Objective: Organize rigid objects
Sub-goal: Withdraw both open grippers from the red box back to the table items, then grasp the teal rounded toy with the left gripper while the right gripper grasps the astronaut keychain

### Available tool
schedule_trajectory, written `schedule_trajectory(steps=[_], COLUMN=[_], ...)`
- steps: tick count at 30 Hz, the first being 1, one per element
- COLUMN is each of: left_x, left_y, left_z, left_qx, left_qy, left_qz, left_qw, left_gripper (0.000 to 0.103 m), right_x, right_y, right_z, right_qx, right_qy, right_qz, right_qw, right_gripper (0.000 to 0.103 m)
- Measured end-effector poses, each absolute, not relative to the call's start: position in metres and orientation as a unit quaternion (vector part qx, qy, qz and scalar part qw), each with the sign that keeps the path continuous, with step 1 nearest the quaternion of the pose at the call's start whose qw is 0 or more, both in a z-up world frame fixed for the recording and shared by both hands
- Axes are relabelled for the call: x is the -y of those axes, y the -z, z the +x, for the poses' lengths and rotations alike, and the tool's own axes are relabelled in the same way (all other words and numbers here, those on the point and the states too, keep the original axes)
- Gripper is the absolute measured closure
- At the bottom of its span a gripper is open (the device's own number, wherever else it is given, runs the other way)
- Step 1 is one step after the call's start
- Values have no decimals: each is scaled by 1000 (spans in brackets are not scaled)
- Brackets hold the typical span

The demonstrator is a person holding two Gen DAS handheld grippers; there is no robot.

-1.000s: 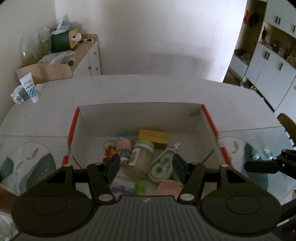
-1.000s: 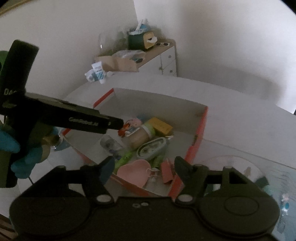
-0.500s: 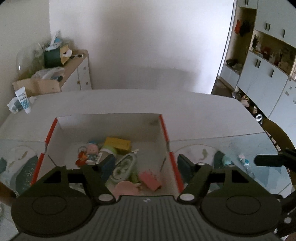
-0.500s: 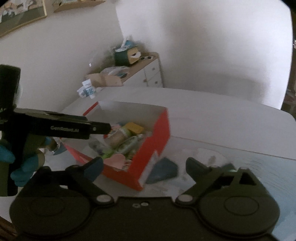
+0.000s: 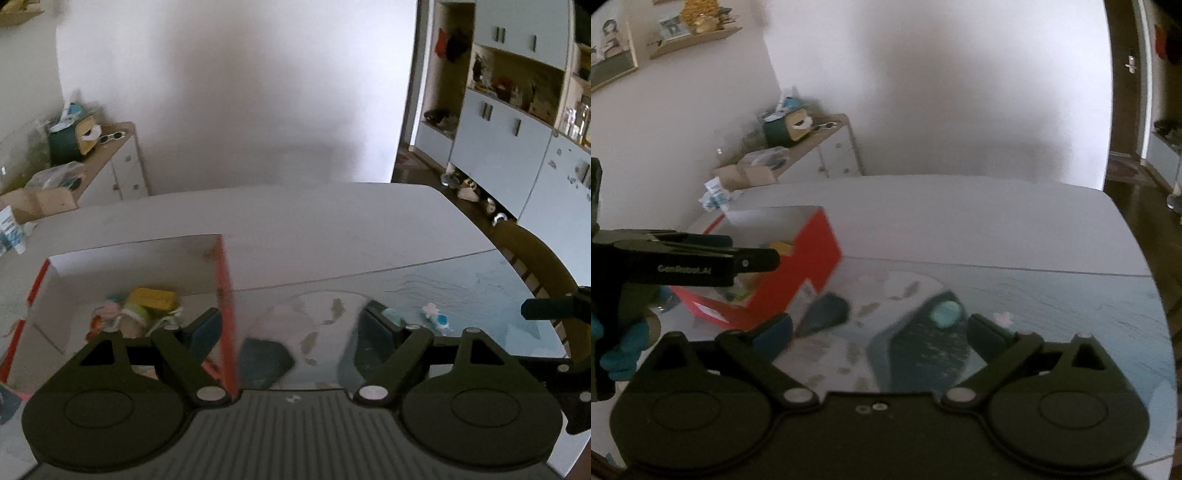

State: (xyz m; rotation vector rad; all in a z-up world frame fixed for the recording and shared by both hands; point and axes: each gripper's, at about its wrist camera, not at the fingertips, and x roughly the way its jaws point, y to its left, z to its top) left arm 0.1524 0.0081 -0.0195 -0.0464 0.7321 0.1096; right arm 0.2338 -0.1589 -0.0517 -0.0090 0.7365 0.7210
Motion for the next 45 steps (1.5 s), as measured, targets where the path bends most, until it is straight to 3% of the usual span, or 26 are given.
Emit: schedule_trajectory(steps=[18,31,36,45], left_x=[65,73,72,69], left_y=[83,139,152,167], left_z=[223,269,279,288], left_qx=[-403,-436,-445,-454], left_qy=[-14,1,0,7], left_qz=[-9,-2,3,6], left_qw=[915,900,896,891], left_gripper=[20,20,20,21], right_x=[217,200,189,178], right_y=[103,155,166,178], right_z=[287,327,334,345], right_qx=[-371,-395,-395,-406], right_qy=[-305,-316,-318,-319], right_qz=[-42,-94,-109,-108], right_qw=[876,857,855,850], right_gripper=[7,28,31,49])
